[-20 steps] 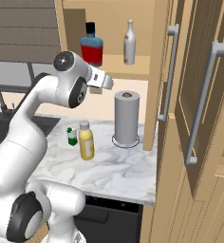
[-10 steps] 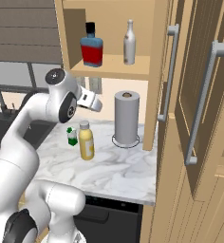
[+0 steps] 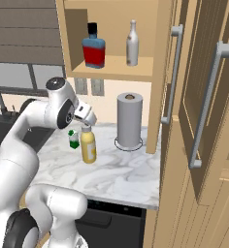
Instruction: Sort all alcoholic drinks to one cabinet, and non-alcoholic drinks to the other.
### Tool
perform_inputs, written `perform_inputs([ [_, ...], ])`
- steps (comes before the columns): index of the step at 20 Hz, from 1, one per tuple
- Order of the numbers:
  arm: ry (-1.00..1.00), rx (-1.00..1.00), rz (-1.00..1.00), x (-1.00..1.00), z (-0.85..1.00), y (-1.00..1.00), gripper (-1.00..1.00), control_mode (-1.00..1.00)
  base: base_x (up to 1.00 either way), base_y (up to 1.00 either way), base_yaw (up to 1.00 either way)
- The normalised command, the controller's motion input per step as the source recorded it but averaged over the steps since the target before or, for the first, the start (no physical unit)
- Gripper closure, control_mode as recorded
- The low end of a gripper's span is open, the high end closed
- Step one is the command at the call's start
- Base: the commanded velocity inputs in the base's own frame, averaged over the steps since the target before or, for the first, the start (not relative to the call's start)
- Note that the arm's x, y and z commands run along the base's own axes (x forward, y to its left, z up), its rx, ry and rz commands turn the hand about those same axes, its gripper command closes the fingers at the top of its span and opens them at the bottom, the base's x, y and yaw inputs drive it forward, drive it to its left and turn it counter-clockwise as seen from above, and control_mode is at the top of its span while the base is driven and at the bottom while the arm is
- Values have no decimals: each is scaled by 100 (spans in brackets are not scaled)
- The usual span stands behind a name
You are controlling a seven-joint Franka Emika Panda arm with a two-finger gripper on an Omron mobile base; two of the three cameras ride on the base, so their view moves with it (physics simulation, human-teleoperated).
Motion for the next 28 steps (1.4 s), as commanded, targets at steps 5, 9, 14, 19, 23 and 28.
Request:
perform_inputs([
  [5,3,-1,0,1,-61,7,-100,-100,0,0,0],
  [9,0,0,0,4,-39,0,-100,-100,0,0,0],
  [14,0,-2,0,19,-25,0,-100,-100,0,0,0],
  [19,0,-3,0,34,-4,0,-100,-100,0,0,0],
  [23,0,-3,0,28,0,0,-100,-100,0,0,0],
  [28,0,-1,0,23,-1,0,-100,-100,0,0,0],
])
